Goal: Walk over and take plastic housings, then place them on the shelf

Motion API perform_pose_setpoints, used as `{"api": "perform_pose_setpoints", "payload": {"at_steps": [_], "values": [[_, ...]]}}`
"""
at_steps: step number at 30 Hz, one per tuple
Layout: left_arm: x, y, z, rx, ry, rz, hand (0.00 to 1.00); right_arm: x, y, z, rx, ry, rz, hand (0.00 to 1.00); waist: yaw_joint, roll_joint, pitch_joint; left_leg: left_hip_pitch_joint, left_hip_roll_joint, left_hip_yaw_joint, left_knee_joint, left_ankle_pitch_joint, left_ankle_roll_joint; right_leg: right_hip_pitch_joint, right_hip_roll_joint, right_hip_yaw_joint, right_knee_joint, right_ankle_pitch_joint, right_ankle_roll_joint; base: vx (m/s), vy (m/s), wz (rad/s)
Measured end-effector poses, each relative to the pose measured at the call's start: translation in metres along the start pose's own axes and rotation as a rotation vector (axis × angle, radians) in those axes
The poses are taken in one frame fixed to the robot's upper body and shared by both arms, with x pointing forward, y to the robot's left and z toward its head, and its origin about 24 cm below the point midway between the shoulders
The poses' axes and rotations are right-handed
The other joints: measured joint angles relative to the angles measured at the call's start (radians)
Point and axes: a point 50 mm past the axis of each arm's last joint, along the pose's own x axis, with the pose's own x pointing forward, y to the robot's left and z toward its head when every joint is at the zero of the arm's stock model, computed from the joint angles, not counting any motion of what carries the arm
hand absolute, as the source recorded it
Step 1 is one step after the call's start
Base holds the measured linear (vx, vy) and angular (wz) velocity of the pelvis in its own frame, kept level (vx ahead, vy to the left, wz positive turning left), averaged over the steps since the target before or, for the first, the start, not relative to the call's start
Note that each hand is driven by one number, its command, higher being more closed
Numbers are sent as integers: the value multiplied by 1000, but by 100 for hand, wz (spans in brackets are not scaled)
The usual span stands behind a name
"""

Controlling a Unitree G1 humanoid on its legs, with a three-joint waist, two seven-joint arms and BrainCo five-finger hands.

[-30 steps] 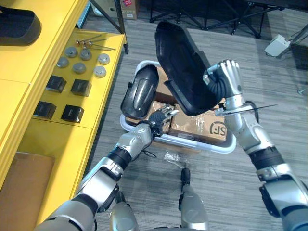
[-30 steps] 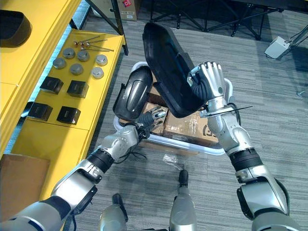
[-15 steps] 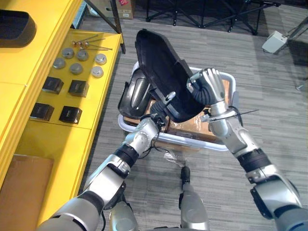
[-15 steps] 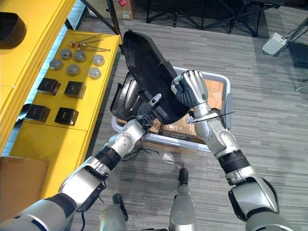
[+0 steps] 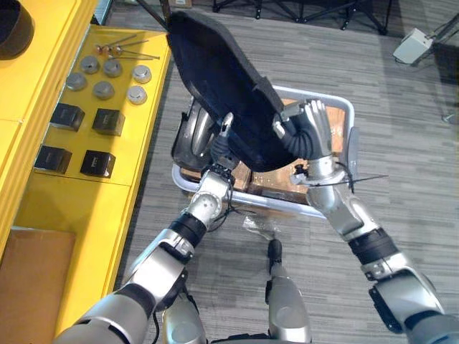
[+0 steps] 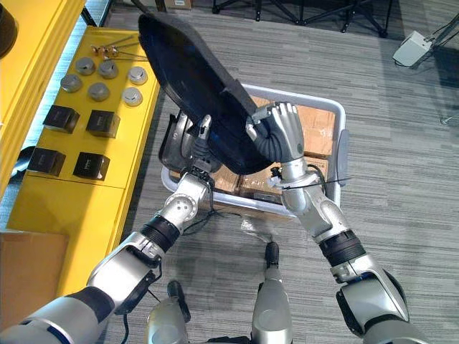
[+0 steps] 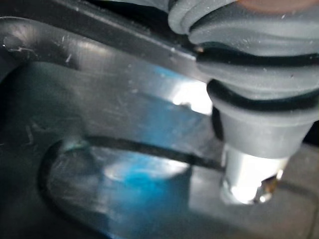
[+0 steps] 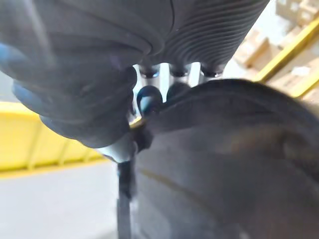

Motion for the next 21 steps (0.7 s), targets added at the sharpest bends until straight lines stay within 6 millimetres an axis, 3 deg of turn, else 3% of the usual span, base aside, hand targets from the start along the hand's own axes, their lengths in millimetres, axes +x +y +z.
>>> {"api": "perform_pose_setpoints", "payload": {"at_steps": [7,11,12,21], "values": [[-11,11,-4,85,-11,-9,100,-13,4,1,19,19,12,100,-1,0,0,6,0,3,-3,0,0,3,0,2,0,0,0,-1,2,0],[-21,22,-4,201,-35,26,100,-31,11,0,53,66,43,100,2,0,0,36,-1,18,-19,0,0,18,0,8,1,-7,2,-11,17,-6],[-22,21,-3,235,-46,34,100,-33,11,-1,52,74,46,0,2,0,0,36,-2,20,-20,0,0,18,0,9,1,-7,2,-6,14,-5],[-34,13,7,643,-133,117,100,-65,18,-13,51,255,78,0,4,2,-7,63,-5,21,-38,5,0,37,0,5,-4,-7,2,3,3,1]]}}
